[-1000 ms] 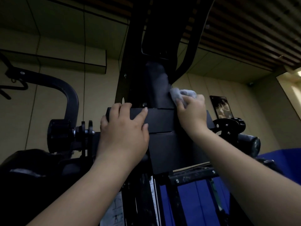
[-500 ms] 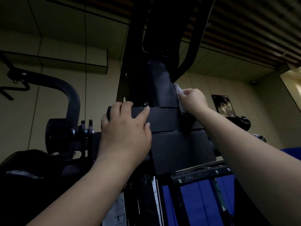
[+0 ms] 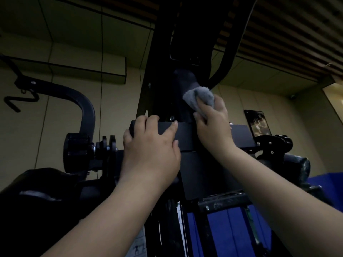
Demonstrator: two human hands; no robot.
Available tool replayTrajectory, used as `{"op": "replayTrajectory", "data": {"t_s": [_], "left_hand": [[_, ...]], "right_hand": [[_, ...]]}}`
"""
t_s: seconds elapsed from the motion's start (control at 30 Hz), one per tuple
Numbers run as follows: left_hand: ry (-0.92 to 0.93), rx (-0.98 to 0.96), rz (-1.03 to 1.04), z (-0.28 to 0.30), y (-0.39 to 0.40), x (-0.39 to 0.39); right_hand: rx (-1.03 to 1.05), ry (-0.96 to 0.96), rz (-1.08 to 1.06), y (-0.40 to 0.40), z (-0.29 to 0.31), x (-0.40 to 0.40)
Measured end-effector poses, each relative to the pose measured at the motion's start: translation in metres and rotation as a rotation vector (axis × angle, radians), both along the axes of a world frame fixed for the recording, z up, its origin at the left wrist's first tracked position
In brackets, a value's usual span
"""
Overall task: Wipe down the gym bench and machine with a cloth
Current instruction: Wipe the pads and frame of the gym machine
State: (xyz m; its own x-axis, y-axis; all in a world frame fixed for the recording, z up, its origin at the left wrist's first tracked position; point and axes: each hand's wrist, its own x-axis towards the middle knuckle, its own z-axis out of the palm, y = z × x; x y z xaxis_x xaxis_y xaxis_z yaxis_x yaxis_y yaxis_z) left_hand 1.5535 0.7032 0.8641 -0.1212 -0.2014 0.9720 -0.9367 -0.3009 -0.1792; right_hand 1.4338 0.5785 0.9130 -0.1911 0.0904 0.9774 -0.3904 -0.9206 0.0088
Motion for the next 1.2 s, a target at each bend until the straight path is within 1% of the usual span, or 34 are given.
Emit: {"op": "replayTrajectory", "data": {"t_s": [0.1,0.2,0.33,0.5,0.6,0.67,0.73,0.87,0.97,1.13,1.2], "left_hand": [[-0.001,0.011,0.010,0.001,0.000,0.000],[0.007,0.017,0.005,0.002,0.000,0.000],[0.003,0.011,0.001,0.000,0.001,-0.002],[0.003,0.011,-0.012,0.001,0.002,-0.001],[0.004,0.017,-0.001,0.002,0.002,-0.002],[0.002,0.016,-0.001,0.002,0.002,-0.002],[0.003,0.011,-0.006,0.002,0.002,-0.001],[0.005,-0.003,-0.016,0.001,0.001,-0.001],[0.004,-0.009,-0.013,0.002,0.000,0.000],[-0.009,-0.024,-0.029,0.001,0.000,0.001],[-0.009,-0.021,-0.026,0.001,0.000,0.001]], "right_hand": [[-0.058,0.073,-0.017,0.002,0.008,-0.001],[-0.020,0.134,-0.076,0.006,0.032,0.001],[-0.063,0.187,-0.136,0.010,0.070,0.005],[0.142,0.213,-0.336,0.017,0.119,0.012],[0.221,0.227,-0.388,0.023,0.128,0.011],[0.200,0.243,-0.405,0.024,0.124,0.010],[0.128,0.271,-0.415,0.020,0.117,0.009],[-0.019,0.340,-0.407,0.015,0.089,0.005],[-0.076,0.410,-0.430,0.012,0.066,0.002],[-0.051,0.471,-0.325,0.015,0.026,-0.013],[-0.068,0.456,-0.240,0.013,0.011,-0.020]]}}
